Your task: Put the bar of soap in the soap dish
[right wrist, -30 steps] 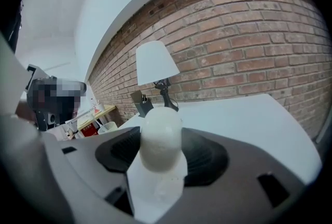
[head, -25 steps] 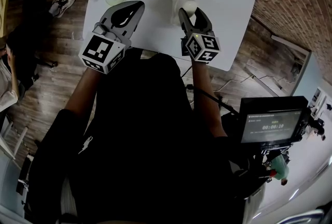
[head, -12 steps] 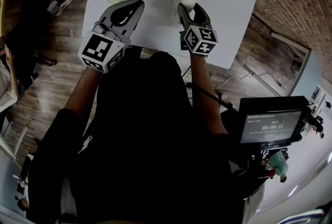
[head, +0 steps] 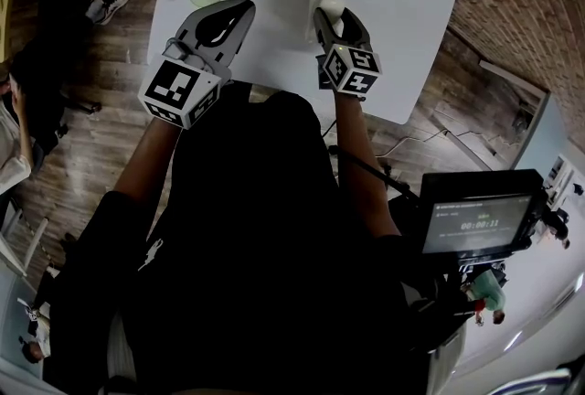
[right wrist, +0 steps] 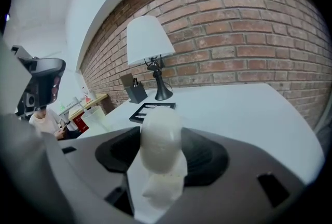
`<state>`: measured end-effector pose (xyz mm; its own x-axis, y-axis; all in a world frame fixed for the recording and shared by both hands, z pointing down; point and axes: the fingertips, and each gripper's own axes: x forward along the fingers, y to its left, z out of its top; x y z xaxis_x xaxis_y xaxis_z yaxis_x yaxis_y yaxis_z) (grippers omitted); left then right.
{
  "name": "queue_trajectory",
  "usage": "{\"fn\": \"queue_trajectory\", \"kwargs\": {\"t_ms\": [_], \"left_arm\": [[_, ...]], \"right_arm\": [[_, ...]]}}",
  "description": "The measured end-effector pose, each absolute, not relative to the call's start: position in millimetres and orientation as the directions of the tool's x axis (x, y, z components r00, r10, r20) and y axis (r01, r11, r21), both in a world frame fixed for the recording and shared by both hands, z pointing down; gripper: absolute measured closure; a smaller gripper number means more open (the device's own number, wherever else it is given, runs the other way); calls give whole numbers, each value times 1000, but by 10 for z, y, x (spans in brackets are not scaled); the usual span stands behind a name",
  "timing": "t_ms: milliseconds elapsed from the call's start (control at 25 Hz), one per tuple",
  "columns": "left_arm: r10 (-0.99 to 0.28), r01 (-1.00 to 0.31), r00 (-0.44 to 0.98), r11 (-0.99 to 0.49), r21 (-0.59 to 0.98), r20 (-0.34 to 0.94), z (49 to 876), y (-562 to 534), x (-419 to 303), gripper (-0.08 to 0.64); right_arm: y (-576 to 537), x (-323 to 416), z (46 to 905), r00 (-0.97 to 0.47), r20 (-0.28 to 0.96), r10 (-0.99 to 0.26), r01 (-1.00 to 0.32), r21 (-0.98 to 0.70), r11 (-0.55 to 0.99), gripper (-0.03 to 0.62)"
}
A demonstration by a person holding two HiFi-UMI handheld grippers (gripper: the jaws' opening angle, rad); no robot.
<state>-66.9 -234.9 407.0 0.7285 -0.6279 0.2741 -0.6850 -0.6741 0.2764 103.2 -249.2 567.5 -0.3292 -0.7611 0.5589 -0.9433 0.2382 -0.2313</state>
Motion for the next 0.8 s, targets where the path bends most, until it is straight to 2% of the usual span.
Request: {"fn": "queue_trajectory", "kwargs": {"t_ms": [800], "left_arm": [[-631,-691,723,-670,272,282,4050,-2313,-719,554]], "right_arm": [[-2424,1030,5827,-279,621,-733,-960,-149,239,337]]}}
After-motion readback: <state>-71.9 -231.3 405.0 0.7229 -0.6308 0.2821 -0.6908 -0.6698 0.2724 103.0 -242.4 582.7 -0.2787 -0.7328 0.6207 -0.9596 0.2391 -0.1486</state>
